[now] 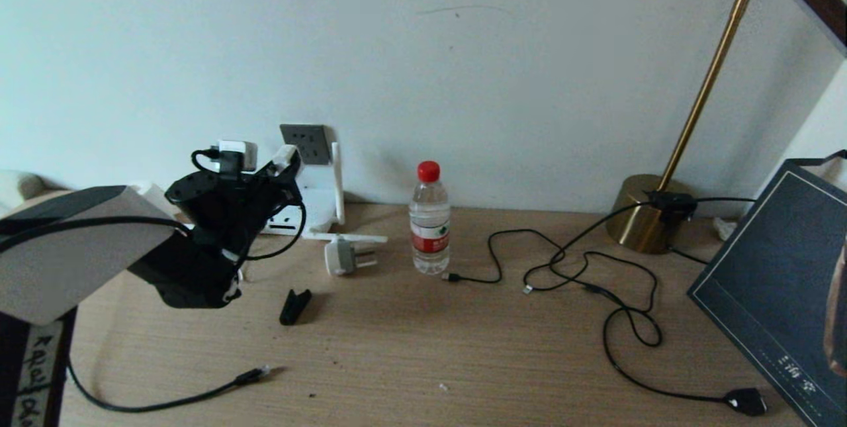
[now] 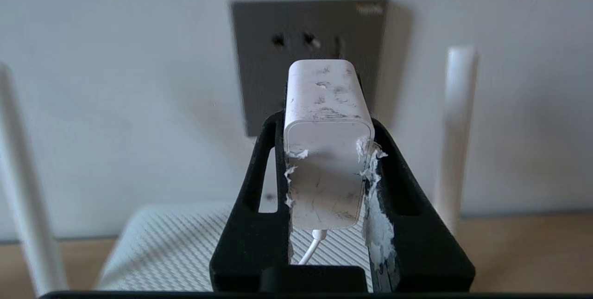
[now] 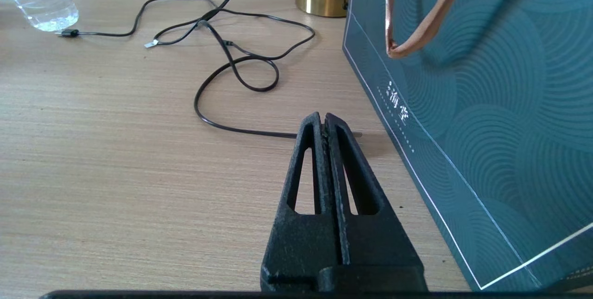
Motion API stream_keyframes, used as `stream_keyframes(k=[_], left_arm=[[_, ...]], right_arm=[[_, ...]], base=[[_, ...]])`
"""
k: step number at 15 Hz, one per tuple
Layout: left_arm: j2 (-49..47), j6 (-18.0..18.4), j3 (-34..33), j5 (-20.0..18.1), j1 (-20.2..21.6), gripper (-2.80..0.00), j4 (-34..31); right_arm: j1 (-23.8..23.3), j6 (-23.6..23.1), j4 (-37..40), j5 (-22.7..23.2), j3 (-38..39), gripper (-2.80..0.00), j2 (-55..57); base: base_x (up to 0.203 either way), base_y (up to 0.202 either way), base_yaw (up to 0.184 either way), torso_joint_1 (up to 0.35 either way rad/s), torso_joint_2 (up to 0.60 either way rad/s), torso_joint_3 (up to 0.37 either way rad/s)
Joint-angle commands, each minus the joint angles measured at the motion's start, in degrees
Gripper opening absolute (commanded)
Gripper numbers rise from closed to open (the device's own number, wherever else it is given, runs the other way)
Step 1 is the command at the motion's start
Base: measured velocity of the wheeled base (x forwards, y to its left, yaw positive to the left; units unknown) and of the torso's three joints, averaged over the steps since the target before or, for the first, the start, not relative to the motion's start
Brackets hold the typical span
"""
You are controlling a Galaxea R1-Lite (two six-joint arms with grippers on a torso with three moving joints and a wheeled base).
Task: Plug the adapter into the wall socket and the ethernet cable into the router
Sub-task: Align plug and socket
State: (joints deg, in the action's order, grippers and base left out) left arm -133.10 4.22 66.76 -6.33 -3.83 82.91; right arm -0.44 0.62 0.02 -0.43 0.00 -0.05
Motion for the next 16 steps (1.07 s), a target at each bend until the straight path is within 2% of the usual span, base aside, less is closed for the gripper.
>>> stream_keyframes(k=[1, 16], left_arm=[[0.03, 0.0, 0.04, 0.05, 0.03, -2.8, -0.52], [-1.22, 0.09, 7.39, 0.33, 0.31, -2.8, -6.39]], right_arm=[[0.0, 0.05, -0.02, -0.01, 0.0, -2.8, 0.05], [0.0, -0.01, -0.02, -0.01, 0.0, -2.8, 0.05]], base=[[0.0, 0.0, 0.0, 0.0, 0.0, 0.0], [0.0, 0.0, 0.0, 0.0, 0.0, 0.0]])
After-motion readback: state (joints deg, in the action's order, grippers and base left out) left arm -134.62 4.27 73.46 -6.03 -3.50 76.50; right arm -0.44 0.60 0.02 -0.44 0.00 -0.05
